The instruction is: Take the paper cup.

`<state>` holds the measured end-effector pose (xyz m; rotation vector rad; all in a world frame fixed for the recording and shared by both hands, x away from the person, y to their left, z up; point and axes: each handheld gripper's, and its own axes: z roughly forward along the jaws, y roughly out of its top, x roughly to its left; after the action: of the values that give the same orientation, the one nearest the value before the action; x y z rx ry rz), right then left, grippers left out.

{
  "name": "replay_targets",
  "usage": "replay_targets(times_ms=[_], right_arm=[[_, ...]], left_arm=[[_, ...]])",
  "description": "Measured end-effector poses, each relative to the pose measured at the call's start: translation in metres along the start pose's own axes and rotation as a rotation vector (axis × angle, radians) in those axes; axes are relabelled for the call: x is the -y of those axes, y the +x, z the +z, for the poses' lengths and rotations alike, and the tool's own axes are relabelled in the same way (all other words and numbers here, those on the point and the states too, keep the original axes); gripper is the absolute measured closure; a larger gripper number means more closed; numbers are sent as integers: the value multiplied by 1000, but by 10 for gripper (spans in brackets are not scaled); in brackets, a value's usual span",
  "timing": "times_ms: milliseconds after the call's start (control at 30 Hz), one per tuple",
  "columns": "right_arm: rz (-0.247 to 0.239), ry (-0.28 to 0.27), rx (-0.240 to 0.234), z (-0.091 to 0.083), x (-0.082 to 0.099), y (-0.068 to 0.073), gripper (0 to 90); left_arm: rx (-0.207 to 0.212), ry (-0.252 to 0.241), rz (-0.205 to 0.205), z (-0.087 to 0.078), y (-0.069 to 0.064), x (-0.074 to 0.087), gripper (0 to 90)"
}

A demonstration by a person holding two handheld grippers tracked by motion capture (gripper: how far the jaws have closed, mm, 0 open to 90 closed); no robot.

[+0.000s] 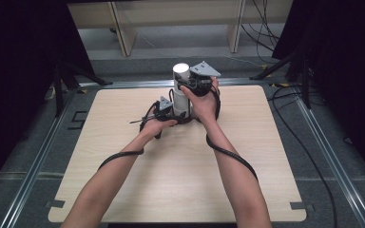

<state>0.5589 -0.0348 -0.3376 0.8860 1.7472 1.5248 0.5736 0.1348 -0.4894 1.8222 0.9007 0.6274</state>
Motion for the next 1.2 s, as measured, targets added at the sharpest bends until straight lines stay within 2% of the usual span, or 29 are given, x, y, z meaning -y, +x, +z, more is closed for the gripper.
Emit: replay_targets(times_ms=[67, 133, 200, 233, 267, 500, 533, 567, 667, 700, 733, 800, 833, 900, 967, 1100, 1167, 1200], right_arm=[[12, 2, -5, -2, -1, 1, 377], [-10, -13, -2, -3, -3, 0, 378], [-6, -18, -6, -5, -3, 1, 379], [16, -11, -12, -6, -4, 2, 380], [-1, -21, -9, -7, -5, 2, 381], [6, -30, -11, -15, -6, 3, 382], [-6, -37, -13, -15, -6, 3, 383], [13, -30, -23, -16, -6, 5, 383], [21, -30, -31, -19, -5, 7, 383], [10, -38, -28, -19, -5, 7, 383], [10, -38, -28, -19, -5, 7, 383], [27, -35, -41, -23, -5, 9, 383], [27, -35, -41, -23, -5, 9, 383], [19, -43, -44, -25, -5, 11, 383], [32, -40, -50, -28, -4, 13, 383], [18, -46, -59, -33, 1, 16, 383], [18, -34, -70, -39, 5, 18, 383], [11, -45, -69, -40, 6, 18, 383]], left_arm=[[-4, -2, 2, -3, 1, -1, 181], [-6, -3, 9, -5, 2, -1, 174], [-6, -14, -1, -11, 5, -2, 166], [-11, -17, -8, -14, 6, -3, 162], [-10, -16, -3, -16, 8, -3, 159], [-6, -44, 19, -33, 11, -3, 147], [-8, -39, 27, -35, 12, -2, 145], [-5, -40, 28, -38, 12, -1, 145], [-1, -44, 29, -42, 12, 0, 144], [0, -38, 47, -47, 13, 1, 144], [0, -38, 47, -47, 13, 1, 143], [2, -48, 50, -51, 13, 2, 144], [8, -60, 37, -53, 12, 2, 144], [9, -58, 43, -58, 12, 3, 144], [19, -65, 41, -62, 12, 5, 143], [43, -83, 29, -73, 9, 9, 141], [55, -88, 39, -81, 6, 13, 136], [58, -85, 41, -84, 6, 13, 134]])
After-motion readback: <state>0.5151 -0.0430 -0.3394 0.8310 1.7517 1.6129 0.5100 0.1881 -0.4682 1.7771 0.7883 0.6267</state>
